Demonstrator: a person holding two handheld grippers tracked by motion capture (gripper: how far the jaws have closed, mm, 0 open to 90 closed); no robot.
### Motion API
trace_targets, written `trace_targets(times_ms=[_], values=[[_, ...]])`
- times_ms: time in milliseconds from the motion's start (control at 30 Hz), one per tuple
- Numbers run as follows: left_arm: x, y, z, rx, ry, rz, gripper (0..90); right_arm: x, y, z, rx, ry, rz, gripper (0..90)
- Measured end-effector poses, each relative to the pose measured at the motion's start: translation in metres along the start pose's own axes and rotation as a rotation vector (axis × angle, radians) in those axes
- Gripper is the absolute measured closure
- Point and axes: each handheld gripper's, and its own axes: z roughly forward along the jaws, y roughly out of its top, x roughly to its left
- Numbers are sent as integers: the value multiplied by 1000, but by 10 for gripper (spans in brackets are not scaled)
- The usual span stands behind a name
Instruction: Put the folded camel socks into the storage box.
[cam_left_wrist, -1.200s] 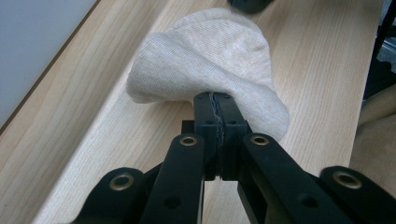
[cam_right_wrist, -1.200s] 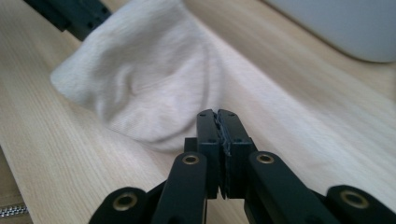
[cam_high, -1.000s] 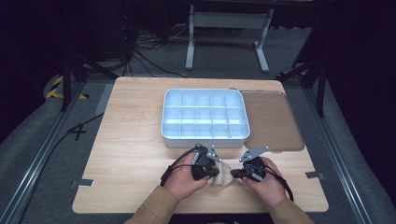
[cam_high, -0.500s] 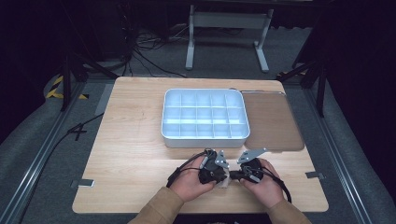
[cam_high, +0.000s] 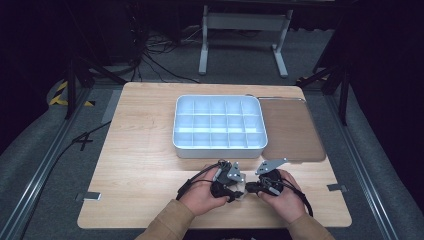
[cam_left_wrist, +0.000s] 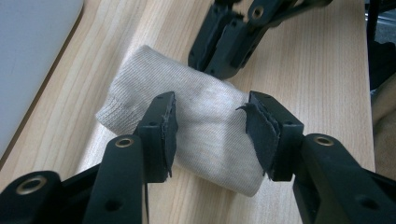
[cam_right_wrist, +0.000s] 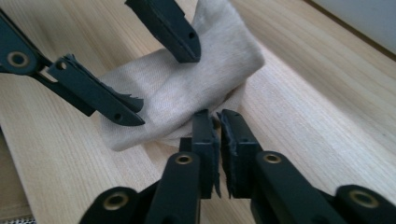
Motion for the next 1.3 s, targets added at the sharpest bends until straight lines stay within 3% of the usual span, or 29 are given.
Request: trace_targets(times_ms=[100, 267, 533, 800, 1300], values=[[0, -1, 0, 3, -3, -4, 529, -5, -1, -8, -29, 2, 45, 694], [1, -2, 0, 6, -14, -3, 526, -11, 0, -19, -100, -5, 108, 579], [0, -3, 2, 3, -12, 5, 522, -5, 7, -13, -110, 16, 128, 529], [-1, -6, 2, -21, -3, 9, 521, -1, 11, -1, -83, 17, 145, 507], [-2, -14, -2, -40, 13, -38, 460, -5, 11, 14, -49, 57, 180, 457]])
